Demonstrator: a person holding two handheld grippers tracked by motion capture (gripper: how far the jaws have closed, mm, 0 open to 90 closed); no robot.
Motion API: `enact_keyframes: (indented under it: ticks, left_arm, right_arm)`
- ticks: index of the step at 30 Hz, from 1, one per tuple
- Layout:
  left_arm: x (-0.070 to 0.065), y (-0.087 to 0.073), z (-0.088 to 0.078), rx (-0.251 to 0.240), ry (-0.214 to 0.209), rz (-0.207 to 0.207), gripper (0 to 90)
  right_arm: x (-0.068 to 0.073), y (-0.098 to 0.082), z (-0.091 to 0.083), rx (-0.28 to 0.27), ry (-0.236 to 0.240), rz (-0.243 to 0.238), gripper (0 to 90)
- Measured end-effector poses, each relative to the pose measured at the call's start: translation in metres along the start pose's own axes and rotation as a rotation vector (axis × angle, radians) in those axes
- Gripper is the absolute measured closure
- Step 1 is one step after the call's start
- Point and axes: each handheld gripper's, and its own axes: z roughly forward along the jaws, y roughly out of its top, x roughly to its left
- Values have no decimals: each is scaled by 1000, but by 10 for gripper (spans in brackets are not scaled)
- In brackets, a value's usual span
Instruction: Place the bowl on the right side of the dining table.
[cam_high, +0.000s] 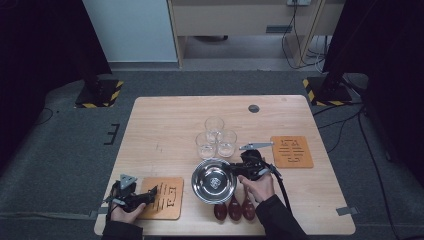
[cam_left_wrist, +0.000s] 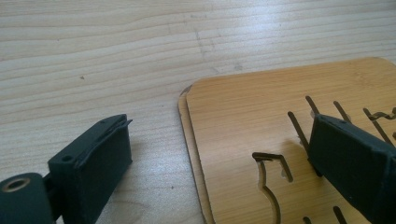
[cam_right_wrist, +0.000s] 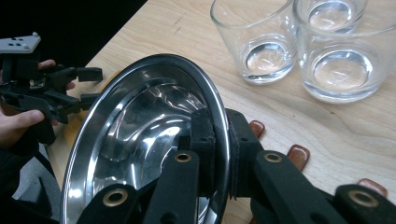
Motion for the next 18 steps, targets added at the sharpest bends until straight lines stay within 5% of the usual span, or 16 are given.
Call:
enact_keyframes:
  ticks: [18]
  left_arm:
    - [0, 0, 0, 0, 0, 0, 53]
  right_arm:
    - [-21, 0, -42, -87, -15, 21, 836]
